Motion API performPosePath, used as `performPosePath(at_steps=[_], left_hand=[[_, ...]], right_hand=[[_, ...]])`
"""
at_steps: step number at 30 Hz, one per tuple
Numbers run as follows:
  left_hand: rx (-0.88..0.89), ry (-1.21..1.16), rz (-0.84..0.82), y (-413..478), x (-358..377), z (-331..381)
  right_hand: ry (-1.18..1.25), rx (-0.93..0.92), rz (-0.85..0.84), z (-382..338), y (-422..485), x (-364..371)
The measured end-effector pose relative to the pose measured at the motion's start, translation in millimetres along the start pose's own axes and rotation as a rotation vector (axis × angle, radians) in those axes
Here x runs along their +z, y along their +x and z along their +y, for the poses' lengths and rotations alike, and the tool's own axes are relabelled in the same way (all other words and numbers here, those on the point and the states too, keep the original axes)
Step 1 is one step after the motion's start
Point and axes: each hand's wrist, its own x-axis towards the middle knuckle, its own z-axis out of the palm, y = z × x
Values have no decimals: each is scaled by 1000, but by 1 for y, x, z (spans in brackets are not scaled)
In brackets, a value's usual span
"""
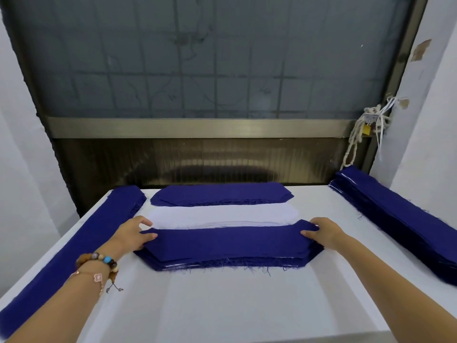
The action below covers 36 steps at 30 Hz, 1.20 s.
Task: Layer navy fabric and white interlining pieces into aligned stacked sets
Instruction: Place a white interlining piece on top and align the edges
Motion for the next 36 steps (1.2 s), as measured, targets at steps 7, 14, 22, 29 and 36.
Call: performPosePath(at_steps=[7,14,22,29,36], left_hand=[[83,63,51,-8,8,-9],[122,128,119,-13,13,-15],[378,479,307,-26,23,21],[484,354,113,-22,53,49],[444,375,154,14,66,81]], right_hand=[[-28,8,18,-5,-4,5],[-386,-19,1,-21,-13,7],[-809,-318,297,-56,-22,22],[-461,-321,68,-69,-17,41],[-366,-361,173,-92,9,46]])
